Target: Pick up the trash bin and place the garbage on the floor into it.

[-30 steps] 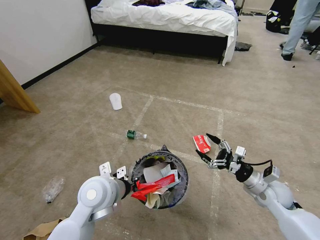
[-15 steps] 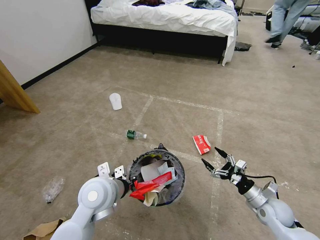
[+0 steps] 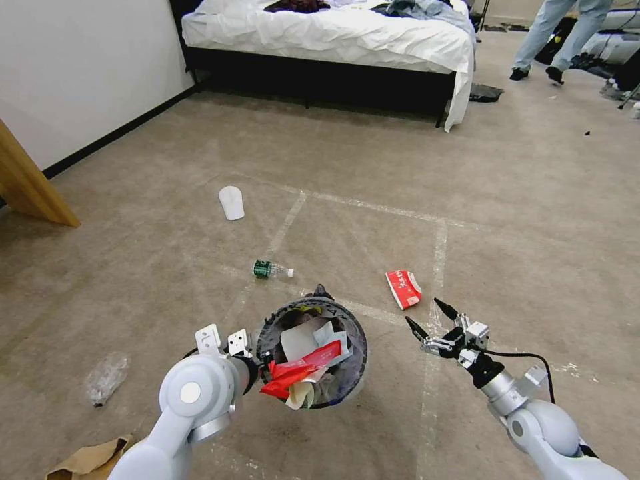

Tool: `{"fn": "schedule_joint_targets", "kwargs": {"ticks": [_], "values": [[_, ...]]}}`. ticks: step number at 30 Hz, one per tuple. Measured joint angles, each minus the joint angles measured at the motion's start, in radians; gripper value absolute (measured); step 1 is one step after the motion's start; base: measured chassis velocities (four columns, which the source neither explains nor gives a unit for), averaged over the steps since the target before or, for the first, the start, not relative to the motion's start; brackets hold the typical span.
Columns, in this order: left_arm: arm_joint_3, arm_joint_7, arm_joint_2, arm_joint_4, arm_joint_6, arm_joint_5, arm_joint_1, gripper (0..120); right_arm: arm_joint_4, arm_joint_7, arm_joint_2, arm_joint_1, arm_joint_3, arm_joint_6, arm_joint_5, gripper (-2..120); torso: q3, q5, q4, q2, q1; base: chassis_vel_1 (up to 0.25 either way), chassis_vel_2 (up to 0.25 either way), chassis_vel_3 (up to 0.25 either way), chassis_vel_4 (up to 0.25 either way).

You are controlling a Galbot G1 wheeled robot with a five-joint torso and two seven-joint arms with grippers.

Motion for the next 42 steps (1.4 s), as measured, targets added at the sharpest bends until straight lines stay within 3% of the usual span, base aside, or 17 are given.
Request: {"fn": "schedule_joint_targets", "kwargs": {"ticks": [24,42], "values": [[0.016,0.033,0.001,0.014,0.000,0.039,0.003,0,-0.015,-0.080,0.024,-0.023,0.047,-0.022,-0.017,100,0.000,-0.0001,-0.0002,0.000,0.000,-0.011,0.011,0.010,-0.012],[0.012,0.035,0.001,0.020,0.000,0.046,0.006,0,-0.032,-0.094,0.024,-0.012,0.022,0.022,0.002,100,0.000,0.0000,0.0000,0.000,0.000,-0.177,0.186,0.182,-0.182]]}}
